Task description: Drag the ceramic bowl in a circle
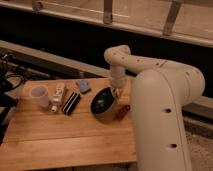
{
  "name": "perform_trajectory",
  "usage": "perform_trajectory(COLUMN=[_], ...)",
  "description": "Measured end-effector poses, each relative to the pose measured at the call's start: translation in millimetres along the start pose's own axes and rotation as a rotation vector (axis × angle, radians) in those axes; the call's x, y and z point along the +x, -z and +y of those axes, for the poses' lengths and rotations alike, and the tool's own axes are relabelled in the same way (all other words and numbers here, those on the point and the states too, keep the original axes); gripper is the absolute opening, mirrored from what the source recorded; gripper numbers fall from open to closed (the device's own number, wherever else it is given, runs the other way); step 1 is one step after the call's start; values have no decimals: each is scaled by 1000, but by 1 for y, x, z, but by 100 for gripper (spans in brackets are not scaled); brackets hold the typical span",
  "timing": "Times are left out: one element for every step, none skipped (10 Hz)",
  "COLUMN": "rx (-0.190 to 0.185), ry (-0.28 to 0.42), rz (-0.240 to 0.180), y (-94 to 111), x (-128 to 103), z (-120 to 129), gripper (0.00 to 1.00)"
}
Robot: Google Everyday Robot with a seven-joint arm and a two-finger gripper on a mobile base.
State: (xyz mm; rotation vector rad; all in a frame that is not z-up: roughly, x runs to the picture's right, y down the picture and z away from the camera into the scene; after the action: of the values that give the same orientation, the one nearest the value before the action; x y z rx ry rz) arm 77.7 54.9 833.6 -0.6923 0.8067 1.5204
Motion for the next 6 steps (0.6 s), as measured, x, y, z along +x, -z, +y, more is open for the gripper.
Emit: perform_trajectory(rx=[2, 5, 8, 8, 9, 12], ry=[0, -5, -4, 6, 13, 27], rz=[5, -5, -19, -24, -22, -19], y=[-1, 0, 4, 6, 7, 8], x=[1, -1, -4, -7, -9, -12], z=[-3, -5, 2, 12, 21, 32], gripper=[7, 17, 23, 23, 23, 23])
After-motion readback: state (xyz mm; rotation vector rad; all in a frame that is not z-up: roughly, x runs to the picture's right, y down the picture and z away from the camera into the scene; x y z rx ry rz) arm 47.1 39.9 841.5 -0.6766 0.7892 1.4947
